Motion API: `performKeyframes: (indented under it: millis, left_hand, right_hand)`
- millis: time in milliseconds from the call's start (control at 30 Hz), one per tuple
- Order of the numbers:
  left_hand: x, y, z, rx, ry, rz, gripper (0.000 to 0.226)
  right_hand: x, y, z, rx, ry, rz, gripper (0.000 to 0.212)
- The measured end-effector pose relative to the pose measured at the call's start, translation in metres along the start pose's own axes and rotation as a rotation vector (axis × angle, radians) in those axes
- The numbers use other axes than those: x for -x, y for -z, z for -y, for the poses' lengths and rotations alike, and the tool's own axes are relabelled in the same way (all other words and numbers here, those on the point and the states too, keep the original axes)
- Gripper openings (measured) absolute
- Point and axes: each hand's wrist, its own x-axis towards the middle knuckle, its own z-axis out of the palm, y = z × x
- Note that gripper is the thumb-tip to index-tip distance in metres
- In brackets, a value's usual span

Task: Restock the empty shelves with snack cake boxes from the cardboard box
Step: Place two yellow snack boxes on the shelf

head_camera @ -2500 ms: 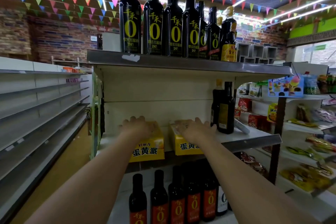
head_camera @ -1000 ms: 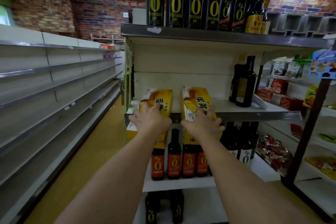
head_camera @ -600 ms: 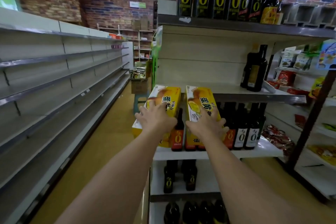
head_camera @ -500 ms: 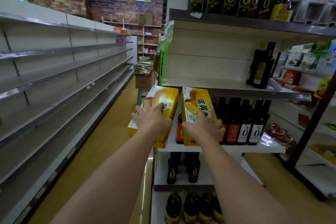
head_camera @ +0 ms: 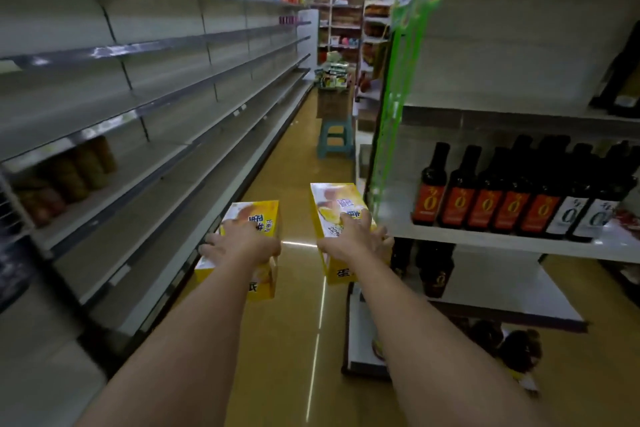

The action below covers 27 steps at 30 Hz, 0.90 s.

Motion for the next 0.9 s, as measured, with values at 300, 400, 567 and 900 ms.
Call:
performKeyframes:
  millis: [300,400,567,900]
  left_hand:
    - [-0.089,-0.033,0.02,-0.031,0.133,0.076,0.073]
    - [-0.133,-0.032,0.007,-0.035,0.145,0.058,0.071]
    - [-0.206,-0.022,-0.025,-0.018,0.145,0.039,0.068]
    - [-0.318,-0.018,-0.073,-0.022,0.134,0.023,0.069]
  right_hand:
    - [-0.08,-0.068,0.047,0.043,0.051,0.141,0.074]
    - [-0.126,-0.077,0.066,0.049,0.062,0.165,0.076]
    - [-0.205,-0.075,0.095,0.042,0.076,0.179,0.075]
    - [-0.321,-0.075,0.13,0.076,0.096,0.195,0.074]
